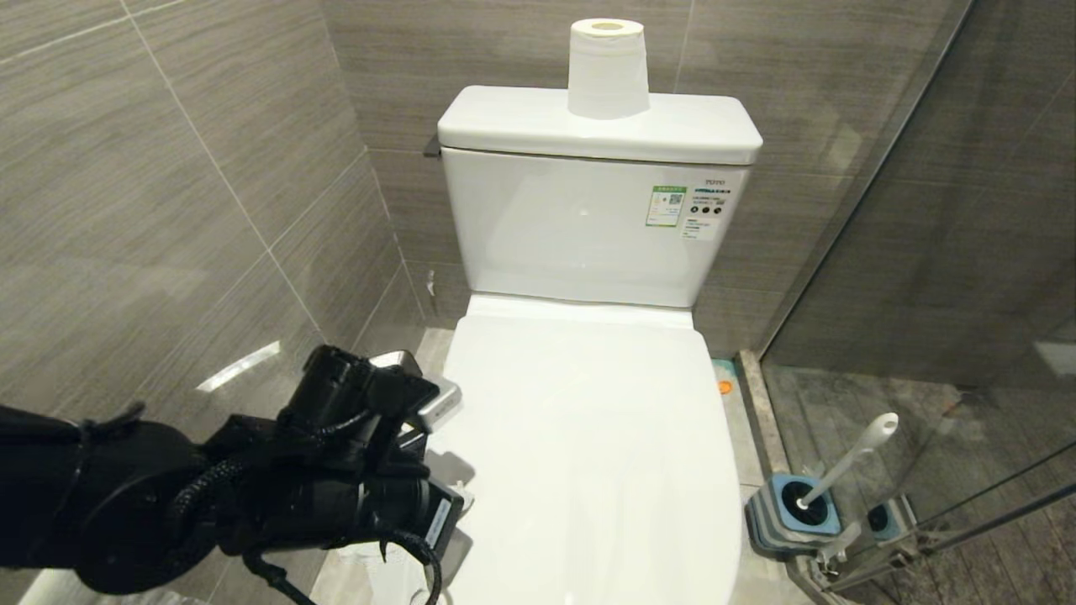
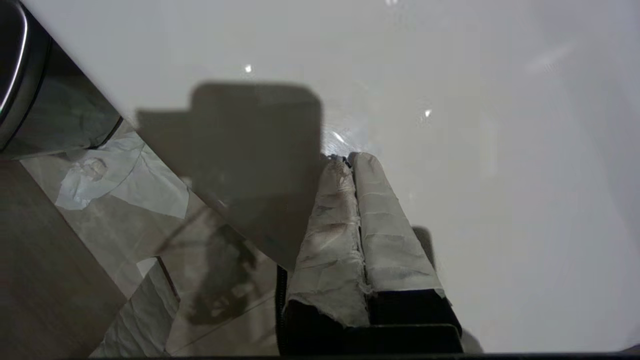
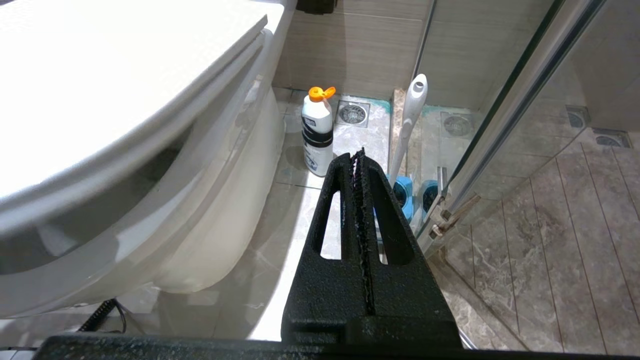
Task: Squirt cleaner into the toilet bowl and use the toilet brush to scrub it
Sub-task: Close the toilet lid
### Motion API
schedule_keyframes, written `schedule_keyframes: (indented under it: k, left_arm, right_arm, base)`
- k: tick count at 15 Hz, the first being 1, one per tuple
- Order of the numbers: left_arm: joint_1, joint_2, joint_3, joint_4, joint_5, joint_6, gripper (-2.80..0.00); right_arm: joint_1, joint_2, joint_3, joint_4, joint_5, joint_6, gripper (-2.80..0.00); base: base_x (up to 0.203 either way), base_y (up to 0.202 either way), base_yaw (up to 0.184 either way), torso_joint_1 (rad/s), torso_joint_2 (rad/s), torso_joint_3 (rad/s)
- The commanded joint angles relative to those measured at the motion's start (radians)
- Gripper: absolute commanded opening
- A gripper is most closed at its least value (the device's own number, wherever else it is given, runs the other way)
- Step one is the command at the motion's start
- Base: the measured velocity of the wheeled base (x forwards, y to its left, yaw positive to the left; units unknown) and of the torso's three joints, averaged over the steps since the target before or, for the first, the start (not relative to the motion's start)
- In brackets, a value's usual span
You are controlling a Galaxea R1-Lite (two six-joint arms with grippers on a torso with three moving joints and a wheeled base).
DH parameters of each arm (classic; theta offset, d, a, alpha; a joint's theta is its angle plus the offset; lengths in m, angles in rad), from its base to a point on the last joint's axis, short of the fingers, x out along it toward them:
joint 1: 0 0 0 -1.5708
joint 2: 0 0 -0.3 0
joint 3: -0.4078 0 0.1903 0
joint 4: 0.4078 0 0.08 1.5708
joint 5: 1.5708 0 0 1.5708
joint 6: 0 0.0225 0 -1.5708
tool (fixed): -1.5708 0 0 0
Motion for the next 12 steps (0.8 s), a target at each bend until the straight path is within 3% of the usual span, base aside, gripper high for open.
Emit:
schedule_keyframes:
  k: [1,4,9,12]
  left_arm:
    - [-0.007,0.089,0.053,-0.107,0.039,0.002,-2.80]
    - [-0.006,0.147,0.059,-0.147,0.051,0.003,-2.80]
    - [-0.019,0.284,0.069,-0.321,0.096,0.002,-2.80]
    - [-0.044,0.309,0.079,-0.340,0.139,-0.008,-2.80]
  right_arm:
    - [0.000,0.001,-0.001,0.000,0.000,0.001,-2.80]
    - [0.000,0.001,0.000,0.000,0.000,0.001,-2.80]
    - [0.000,0.001,-0.001,0.000,0.000,0.001,-2.80]
    - [0.000,0.001,-0.001,0.000,0.000,0.001,-2.80]
  base:
    - [0.000,0.000,0.000,0.000,0.00,0.000]
    - [0.000,0.000,0.000,0.000,0.00,0.000]
    - [0.000,0.000,0.000,0.000,0.00,0.000]
    - [0.000,0.000,0.000,0.000,0.00,0.000]
